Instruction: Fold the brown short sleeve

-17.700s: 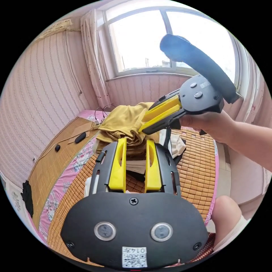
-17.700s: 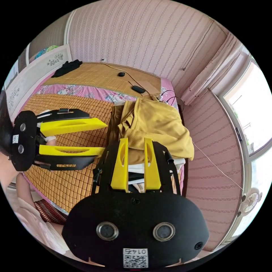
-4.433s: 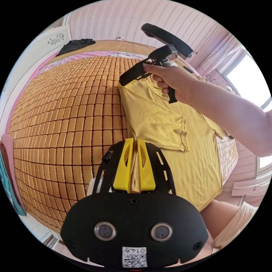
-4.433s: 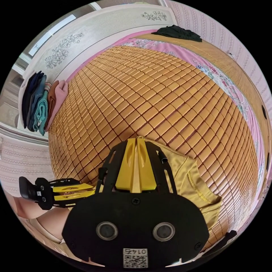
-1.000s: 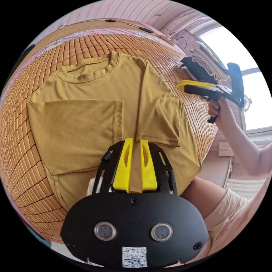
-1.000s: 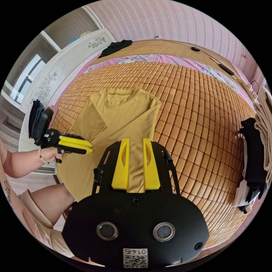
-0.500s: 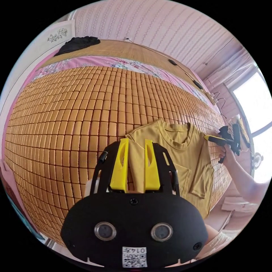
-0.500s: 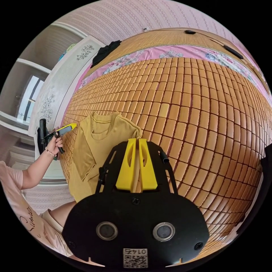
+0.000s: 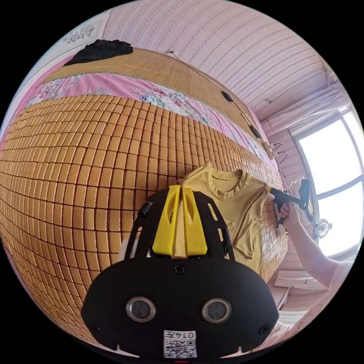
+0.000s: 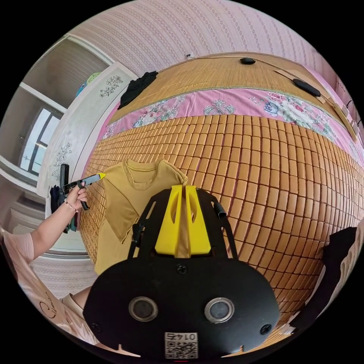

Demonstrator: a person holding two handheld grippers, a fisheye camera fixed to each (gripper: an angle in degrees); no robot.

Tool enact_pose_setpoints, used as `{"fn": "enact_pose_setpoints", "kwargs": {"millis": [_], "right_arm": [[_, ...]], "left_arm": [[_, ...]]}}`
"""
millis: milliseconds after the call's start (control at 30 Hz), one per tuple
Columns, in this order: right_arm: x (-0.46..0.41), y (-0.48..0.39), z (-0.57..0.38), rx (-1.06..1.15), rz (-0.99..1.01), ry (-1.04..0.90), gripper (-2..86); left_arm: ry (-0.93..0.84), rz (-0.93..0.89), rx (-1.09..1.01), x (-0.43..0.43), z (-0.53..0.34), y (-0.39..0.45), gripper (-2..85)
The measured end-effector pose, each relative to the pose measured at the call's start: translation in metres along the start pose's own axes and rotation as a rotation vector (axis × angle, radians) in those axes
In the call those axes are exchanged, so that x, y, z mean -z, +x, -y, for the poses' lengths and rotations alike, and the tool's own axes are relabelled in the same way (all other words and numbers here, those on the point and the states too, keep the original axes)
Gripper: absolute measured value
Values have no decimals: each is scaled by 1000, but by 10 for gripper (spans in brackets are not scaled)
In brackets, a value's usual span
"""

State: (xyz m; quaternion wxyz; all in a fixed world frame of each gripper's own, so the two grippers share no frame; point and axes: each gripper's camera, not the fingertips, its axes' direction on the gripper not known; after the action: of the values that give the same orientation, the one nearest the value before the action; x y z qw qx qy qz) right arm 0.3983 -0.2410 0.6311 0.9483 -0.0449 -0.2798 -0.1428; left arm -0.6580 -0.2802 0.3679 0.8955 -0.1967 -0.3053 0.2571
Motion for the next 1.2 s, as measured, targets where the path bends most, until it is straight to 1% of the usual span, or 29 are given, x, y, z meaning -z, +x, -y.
{"fn": "enact_pose_setpoints", "kwargs": {"millis": [133, 267, 333, 400, 433, 500, 600, 700, 800, 967, 1033, 1133, 1200], "right_arm": [[33, -14, -18, 74, 61, 59, 6], [78, -35, -81, 155, 142, 131, 7], [93, -40, -121, 142, 187, 153, 8], [96, -42, -181, 82, 235, 141, 7], [93, -42, -196, 57, 232, 126, 7], [69, -34, -249, -73, 211, 38, 7], [33, -21, -295, -183, 201, -76, 7], [19, -21, -313, -172, 178, -90, 7], [26, -30, -315, -107, 175, -40, 7], [69, -57, -322, 32, 211, 70, 9], [75, -67, -331, 61, 187, 51, 11], [61, -76, -349, 72, 153, -28, 22], [40, -78, -362, 11, 59, -64, 44]], "left_arm": [[55, -33, -109, 32, -17, 16, -10], [96, -120, -233, 81, -77, 31, -10], [88, -155, -273, 99, -117, 32, -10], [53, -209, -233, 107, -179, 24, -10], [41, -219, -209, 106, -194, 21, -10], [-28, -237, -105, 89, -252, 6, -10], [-95, -213, -5, 65, -303, -10, -10], [-125, -150, 14, 49, -330, -17, -10], [-76, -154, -58, 58, -339, -12, -10], [43, -232, -198, 111, -357, 3, -10], [52, -254, -248, 124, -373, 7, -10], [-8, -197, -289, 115, -405, 10, -8], [-47, -32, -269, 100, -428, 12, -6]]}}
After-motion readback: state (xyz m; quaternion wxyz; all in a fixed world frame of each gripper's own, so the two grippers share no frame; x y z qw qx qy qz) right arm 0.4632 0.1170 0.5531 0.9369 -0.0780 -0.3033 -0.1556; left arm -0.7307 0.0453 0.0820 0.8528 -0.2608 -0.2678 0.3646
